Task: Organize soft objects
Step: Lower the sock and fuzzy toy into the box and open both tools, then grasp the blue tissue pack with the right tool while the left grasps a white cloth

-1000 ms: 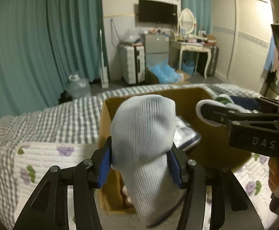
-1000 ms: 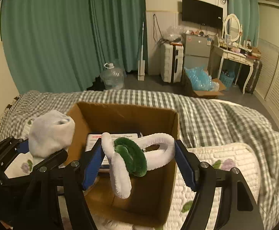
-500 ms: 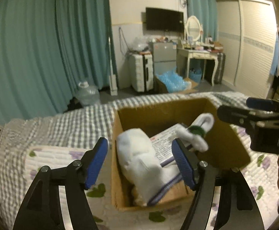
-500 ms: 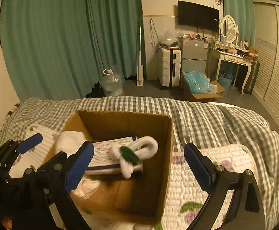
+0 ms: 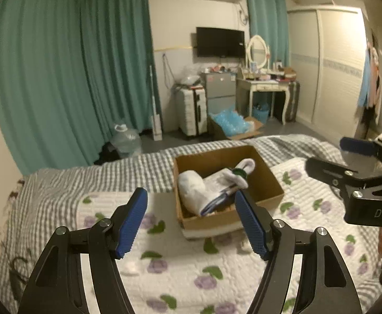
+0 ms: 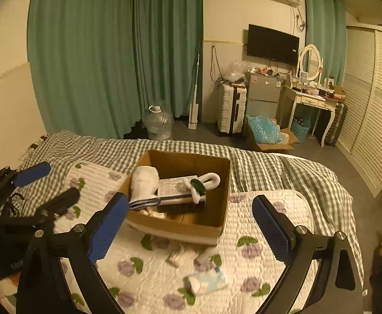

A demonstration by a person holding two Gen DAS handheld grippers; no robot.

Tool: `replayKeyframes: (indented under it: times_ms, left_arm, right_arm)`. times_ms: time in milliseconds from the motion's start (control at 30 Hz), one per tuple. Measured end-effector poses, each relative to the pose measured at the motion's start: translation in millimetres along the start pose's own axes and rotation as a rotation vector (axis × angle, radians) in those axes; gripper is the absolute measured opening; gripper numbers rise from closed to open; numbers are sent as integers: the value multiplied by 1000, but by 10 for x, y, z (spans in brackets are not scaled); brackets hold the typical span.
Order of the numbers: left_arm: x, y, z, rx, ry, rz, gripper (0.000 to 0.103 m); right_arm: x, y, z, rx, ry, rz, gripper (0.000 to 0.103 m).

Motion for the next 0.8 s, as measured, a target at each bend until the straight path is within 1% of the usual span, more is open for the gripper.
replayKeyframes:
  times_ms: [100, 167, 267, 367, 400, 500, 600, 633, 700, 800]
  left_arm:
    - [-124, 183, -88, 32, 13, -1, 70]
    - [-222, 207, -138, 42, 30, -15, 71]
    - [-411, 172, -207, 23, 72, -38, 71]
    - [-597, 15, -204, -1, 99, -62, 71]
    - [-659, 3, -207, -4, 103, -65, 71]
    - [-857, -215, -181, 26, 129, -93, 71]
    - [-1014, -424, -159, 33, 146, -138, 71]
    - [-1062, -544, -106, 20, 151, -154, 71]
    - [-1125, -669, -55, 8, 153, -173, 71]
    - [-1180, -938, 59, 37, 148, -224, 71]
  right_arm:
    - [-104, 296, -80, -8, -3, 25, 96]
    - [-193, 452, -95, -14, -10, 45, 96]
    - [-363, 534, -99, -8, -21, 38, 96]
    - [-540, 461, -58, -12, -27, 8, 96]
    - [-588, 401, -54, -14, -27, -5, 96]
    - [-808, 132, -4, -30, -6, -59, 96]
    - [-1097, -256, 97, -43, 5, -138, 96]
    - [-1236, -455, 147, -38, 4, -183, 96]
    - [-1398, -707, 221, -38, 0, -233, 96]
    - [-1649, -1122, 312, -37, -6, -296, 96]
Point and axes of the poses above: each gripper's, at about its wrist camera, not at the fingertips, and y roughly against the way its jaws point, z to its right, x to its top, the point moved 8 cm from there along -y, roughly the way its jaws point, and after that the axes turned 7 degrees about -z, right-handed, at the moved point
